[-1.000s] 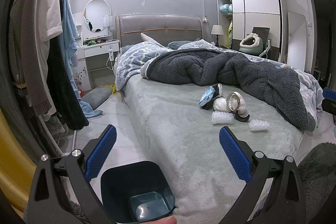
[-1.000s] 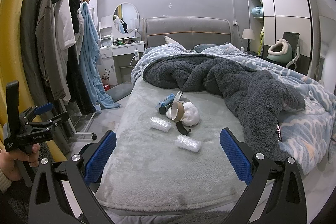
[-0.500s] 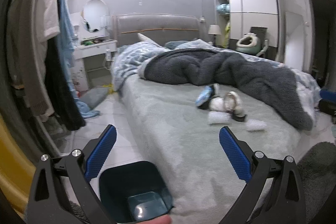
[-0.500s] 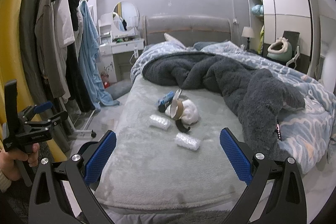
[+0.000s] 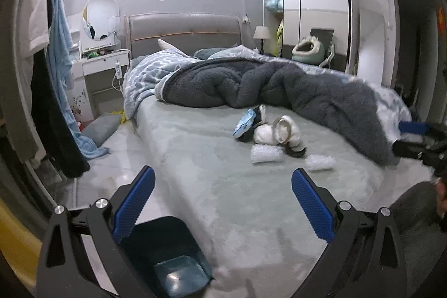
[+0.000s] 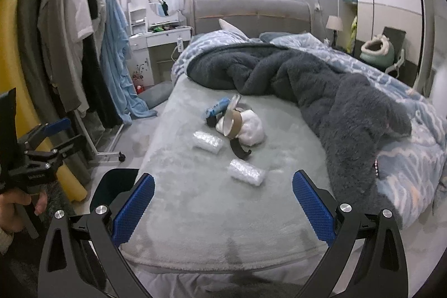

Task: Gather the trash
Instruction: 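Move the right tool to the bubble-wrap roll and close on it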

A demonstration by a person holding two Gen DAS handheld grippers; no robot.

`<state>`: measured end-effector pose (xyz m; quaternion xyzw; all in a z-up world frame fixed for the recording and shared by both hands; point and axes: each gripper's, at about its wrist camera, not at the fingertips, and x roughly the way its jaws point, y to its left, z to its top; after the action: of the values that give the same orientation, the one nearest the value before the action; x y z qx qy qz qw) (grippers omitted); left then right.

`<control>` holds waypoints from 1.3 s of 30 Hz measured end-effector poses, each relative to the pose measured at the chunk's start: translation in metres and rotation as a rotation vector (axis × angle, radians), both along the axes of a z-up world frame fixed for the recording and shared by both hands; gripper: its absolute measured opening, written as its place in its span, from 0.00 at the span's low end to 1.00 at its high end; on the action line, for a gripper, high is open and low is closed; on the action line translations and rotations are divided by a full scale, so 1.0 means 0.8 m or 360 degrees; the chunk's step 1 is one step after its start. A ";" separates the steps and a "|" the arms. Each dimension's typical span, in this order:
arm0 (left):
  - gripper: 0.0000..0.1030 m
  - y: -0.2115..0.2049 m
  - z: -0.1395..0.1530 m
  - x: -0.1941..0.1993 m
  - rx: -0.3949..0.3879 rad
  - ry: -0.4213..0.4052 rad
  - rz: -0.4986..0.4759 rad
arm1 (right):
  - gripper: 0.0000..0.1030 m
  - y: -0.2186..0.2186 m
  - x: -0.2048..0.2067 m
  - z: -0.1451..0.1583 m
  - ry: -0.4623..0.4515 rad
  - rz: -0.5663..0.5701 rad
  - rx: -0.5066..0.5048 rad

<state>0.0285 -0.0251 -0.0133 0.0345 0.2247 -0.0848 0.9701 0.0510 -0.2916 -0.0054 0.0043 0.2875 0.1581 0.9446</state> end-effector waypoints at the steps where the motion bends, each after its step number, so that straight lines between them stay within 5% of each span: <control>1: 0.96 -0.001 -0.005 0.009 -0.0012 0.0018 -0.0022 | 0.97 0.000 0.004 -0.002 0.0006 -0.0009 0.0006; 13: 0.93 -0.005 -0.027 0.078 -0.0206 0.0154 -0.0121 | 0.97 -0.002 0.069 -0.065 0.0165 -0.0068 0.0014; 27: 0.84 -0.036 -0.060 0.142 -0.0183 0.0230 -0.0199 | 0.90 0.005 0.133 -0.120 0.0287 -0.0051 0.0012; 39: 0.82 -0.070 -0.090 0.194 -0.0183 0.0327 -0.0270 | 0.65 0.006 0.173 -0.150 0.0357 -0.0010 0.0046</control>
<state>0.1833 -0.0814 -0.0857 -0.0112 0.3139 -0.1823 0.9317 0.1896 -0.2865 -0.1256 0.0367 0.3890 0.1577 0.9069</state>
